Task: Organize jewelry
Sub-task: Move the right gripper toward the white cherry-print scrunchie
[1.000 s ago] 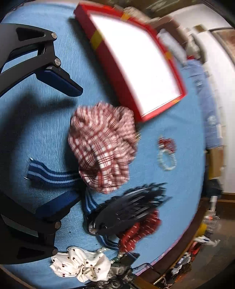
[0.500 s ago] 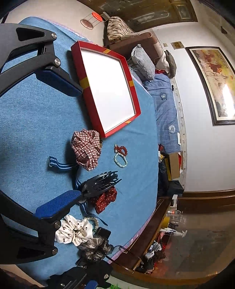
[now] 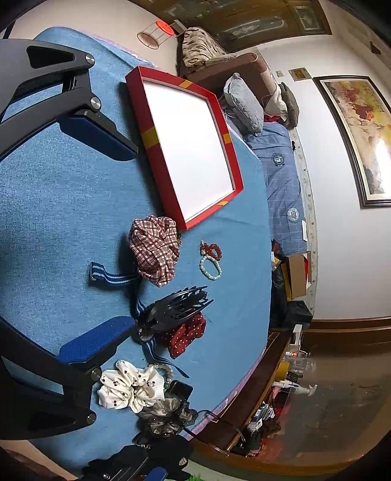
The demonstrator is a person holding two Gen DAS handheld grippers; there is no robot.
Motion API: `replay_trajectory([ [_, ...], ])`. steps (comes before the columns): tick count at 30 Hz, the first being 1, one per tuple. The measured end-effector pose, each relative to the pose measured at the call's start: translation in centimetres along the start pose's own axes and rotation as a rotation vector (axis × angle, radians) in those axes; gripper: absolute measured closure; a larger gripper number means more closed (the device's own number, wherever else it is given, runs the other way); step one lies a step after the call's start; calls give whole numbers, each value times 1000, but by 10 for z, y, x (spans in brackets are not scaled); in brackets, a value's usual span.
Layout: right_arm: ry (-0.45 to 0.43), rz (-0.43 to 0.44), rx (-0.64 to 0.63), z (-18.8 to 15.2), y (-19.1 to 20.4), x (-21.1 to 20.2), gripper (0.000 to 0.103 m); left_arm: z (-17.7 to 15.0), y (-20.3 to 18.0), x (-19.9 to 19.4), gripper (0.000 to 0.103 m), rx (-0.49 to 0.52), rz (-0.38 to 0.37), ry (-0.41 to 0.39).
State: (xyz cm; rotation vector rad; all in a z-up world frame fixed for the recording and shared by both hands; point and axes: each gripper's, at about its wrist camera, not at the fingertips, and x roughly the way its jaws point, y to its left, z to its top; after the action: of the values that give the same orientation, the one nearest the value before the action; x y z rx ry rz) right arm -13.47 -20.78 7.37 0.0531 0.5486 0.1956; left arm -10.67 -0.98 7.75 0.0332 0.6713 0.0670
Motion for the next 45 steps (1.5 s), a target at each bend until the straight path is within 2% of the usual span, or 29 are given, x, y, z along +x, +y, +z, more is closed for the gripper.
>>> replay_trajectory([
  [22,30,15,14,-4,-2,10,0,-5,-3,8,0,20,-9,26],
  [32,55,25,44,-7,-10,18,0,-12,-1,21,0,22,-28,72],
  [45,150,81,53,-22,-13,46,1,-28,36,40,0,-64,-166,129],
])
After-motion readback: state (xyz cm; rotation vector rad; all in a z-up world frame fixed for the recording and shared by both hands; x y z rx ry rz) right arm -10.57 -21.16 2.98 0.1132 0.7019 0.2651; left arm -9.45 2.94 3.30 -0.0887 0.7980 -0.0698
